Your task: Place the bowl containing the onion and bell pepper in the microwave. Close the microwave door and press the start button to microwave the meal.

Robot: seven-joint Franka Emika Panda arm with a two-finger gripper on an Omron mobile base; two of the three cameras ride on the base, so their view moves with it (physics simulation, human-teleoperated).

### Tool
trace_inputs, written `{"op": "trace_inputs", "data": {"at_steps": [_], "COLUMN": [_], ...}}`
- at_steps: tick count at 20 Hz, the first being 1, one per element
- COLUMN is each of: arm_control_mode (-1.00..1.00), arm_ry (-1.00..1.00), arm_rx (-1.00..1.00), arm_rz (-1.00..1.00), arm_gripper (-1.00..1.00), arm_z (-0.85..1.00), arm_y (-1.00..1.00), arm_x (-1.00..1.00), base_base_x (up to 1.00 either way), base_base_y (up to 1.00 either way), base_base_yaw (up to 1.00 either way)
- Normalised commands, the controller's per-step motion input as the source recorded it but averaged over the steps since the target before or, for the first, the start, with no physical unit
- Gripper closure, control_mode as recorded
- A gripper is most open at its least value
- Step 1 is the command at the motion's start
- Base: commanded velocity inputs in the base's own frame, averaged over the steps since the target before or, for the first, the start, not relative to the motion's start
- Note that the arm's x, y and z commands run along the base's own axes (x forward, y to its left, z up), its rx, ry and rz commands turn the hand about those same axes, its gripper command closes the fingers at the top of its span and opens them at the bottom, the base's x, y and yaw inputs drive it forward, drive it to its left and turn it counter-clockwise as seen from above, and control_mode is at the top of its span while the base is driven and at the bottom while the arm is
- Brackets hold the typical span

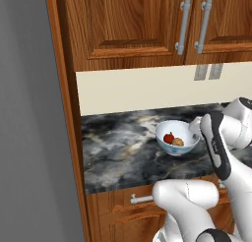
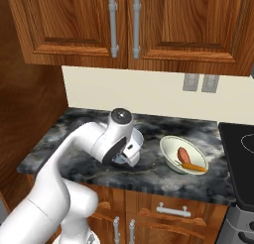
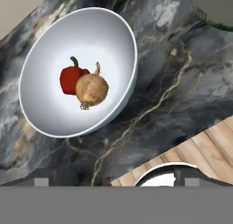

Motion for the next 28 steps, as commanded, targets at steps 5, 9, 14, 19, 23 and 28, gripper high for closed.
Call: {"op": "trace_inputs", "data": {"at_steps": [5, 9, 14, 19, 23, 28], "arm_control_mode": [-1.0, -1.0, -1.0, -1.0, -1.0, -1.0], "arm_ry": [0.0, 0.0, 0.04, 0.02, 0.0, 0.0], "arm_rx": [0.04, 0.01, 0.0, 0.0, 0.0, 0.0], "arm_rz": [0.0, 0.0, 0.0, 0.0, -0.01, -0.02], "arm_gripper": [-1.0, -1.0, -1.0, -1.0, -1.0, -1.0], "arm_z": [-0.5, -0.31, -0.21, -0.16, -0.02, -0.08], "arm_y": [0.0, 0.0, 0.0, 0.0, 0.0, 0.0], "arm_x": [0.13, 0.2, 0.23, 0.24, 0.26, 0.21], "base_base_x": [0.0, 0.0, 0.0, 0.0, 0.0, 0.0], "base_base_y": [0.0, 0.0, 0.0, 0.0, 0.0, 0.0], "base_base_yaw": [0.0, 0.0, 0.0, 0.0, 0.0, 0.0]}}
